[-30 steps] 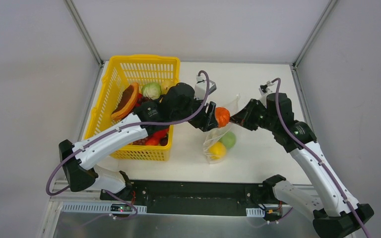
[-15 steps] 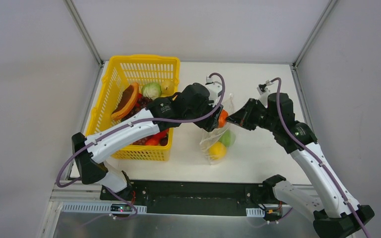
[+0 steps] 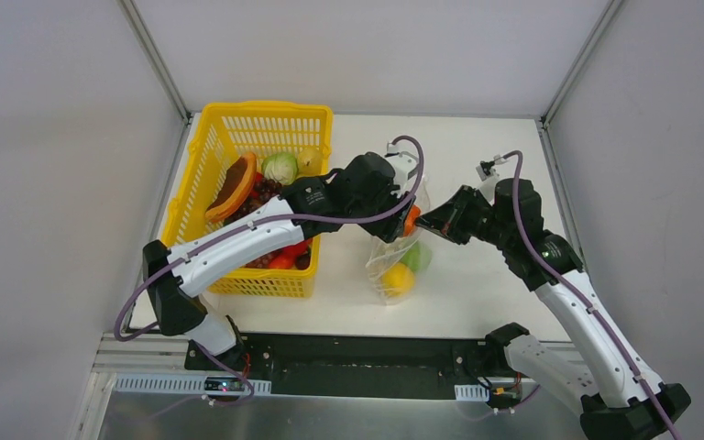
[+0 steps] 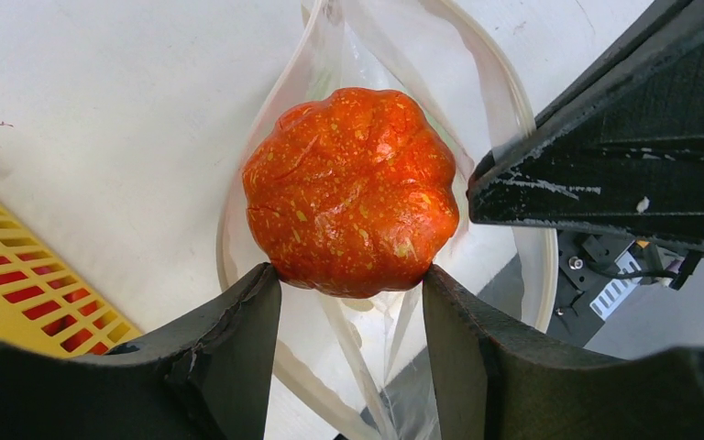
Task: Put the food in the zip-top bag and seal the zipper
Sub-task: Place the fake vegetable in the zipper food storage bag.
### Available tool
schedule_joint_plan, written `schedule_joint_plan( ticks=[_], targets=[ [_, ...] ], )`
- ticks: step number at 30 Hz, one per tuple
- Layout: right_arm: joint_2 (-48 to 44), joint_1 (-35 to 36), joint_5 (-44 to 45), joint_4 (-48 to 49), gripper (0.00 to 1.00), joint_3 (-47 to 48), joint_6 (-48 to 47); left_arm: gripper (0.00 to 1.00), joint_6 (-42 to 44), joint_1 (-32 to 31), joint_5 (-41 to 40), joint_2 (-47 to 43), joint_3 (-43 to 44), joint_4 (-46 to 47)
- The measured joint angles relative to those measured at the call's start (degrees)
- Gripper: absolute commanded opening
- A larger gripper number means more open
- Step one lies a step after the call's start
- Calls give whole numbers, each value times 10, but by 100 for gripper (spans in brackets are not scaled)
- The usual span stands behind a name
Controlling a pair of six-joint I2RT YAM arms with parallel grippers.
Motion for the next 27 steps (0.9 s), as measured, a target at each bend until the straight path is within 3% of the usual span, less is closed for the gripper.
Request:
schedule_joint_plan(
  ticks=[3, 10, 20, 27],
  targets=[
    [-2, 0, -11, 11, 0, -6, 13, 34, -3, 0, -7, 7, 3, 0],
    [-18, 0, -12, 34, 0, -29, 44, 54, -31, 0, -26, 31, 21, 4],
    [-58, 0, 21, 73, 0, -89, 111, 58, -83, 0, -34, 36, -4, 56],
    [-77, 0, 46, 83, 0, -101, 141, 69, -127, 0, -35, 41, -49, 128]
  ],
)
